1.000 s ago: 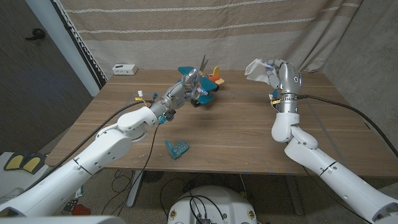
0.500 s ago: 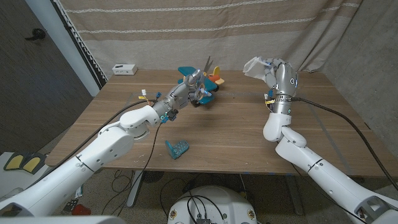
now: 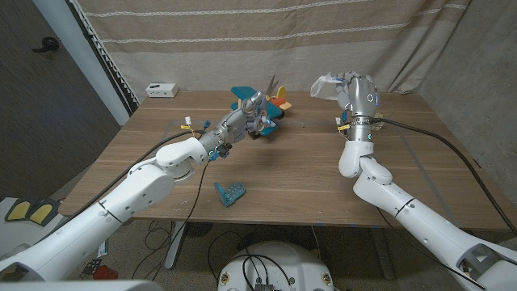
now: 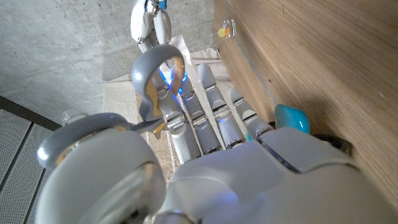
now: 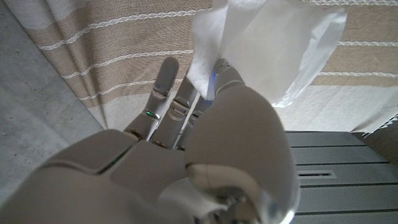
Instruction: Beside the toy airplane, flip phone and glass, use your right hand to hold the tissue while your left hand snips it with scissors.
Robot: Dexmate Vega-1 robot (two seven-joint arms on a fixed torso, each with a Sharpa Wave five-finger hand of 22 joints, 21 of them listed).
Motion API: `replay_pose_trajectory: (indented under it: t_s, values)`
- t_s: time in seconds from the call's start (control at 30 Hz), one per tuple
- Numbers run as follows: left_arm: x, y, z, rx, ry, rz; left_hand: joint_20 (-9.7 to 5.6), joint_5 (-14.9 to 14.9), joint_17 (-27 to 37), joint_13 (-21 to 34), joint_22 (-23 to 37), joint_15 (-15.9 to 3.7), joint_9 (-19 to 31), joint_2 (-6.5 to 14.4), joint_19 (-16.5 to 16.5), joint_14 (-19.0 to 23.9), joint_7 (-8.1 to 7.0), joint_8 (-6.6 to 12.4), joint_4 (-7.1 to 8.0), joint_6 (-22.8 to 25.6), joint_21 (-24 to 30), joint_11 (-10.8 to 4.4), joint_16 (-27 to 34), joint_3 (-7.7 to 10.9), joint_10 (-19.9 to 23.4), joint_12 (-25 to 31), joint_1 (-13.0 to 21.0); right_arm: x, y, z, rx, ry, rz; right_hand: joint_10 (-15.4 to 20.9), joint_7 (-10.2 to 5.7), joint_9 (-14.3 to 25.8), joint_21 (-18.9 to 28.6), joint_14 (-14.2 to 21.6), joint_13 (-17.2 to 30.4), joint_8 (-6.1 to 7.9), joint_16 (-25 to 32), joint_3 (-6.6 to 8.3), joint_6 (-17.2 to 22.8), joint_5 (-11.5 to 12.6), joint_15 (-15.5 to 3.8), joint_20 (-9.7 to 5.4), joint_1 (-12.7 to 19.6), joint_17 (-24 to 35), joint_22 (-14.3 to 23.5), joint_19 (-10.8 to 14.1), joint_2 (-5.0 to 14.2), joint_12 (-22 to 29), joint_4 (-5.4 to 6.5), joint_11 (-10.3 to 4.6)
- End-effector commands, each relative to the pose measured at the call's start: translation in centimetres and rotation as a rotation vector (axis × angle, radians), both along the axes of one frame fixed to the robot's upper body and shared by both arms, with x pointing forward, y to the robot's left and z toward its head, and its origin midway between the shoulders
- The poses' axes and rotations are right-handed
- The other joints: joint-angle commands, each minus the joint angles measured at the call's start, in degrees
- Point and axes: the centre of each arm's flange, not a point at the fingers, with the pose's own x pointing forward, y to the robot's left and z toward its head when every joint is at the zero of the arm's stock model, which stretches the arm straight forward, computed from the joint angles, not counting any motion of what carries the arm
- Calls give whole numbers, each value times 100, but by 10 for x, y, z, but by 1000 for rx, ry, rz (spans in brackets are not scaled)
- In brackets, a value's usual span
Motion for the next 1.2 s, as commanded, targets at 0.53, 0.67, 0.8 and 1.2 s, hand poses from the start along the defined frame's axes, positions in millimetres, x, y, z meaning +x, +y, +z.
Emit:
replay_pose_trajectory:
  t_s: [0.53,0.67,0.8,1.2]
  values:
    - [3,-8,-2,16,16,-28,-17,50,38,635,33,-710,26,7,51,20,31,-25,31,-9,-7,-315,2,-7,351,56,64,3,22,22,-246,-8,-188,572,3,-103,-211,85,85,51,127,43,335,-44,-226,-779,13,140,-66,81,-144,9,-84,-38]
    - [4,-9,-2,21,20,-37,-18,50,39,629,35,-709,13,8,55,19,25,-35,34,-10,-7,-315,3,-8,341,48,62,2,27,21,-246,-44,-193,723,3,-159,-253,105,28,57,170,56,435,-57,-226,-779,11,221,-54,175,-197,-2,-112,-1]
    - [4,-10,-4,30,27,-43,-18,50,40,637,37,-709,18,10,56,22,28,-32,37,-8,-8,-315,4,-8,347,55,60,5,35,18,-248,-47,-196,984,14,-227,-352,140,-105,58,228,90,540,-87,-224,-777,13,327,-64,243,-232,-16,-140,61]
    - [6,-14,-9,39,44,-59,-10,51,45,639,40,-709,19,9,43,20,24,-36,43,-5,-18,-315,5,-10,344,54,62,10,57,21,-217,-64,-197,1269,161,-360,-575,170,-231,67,389,173,789,-164,-218,-791,-9,654,-56,413,-375,-21,-232,79]
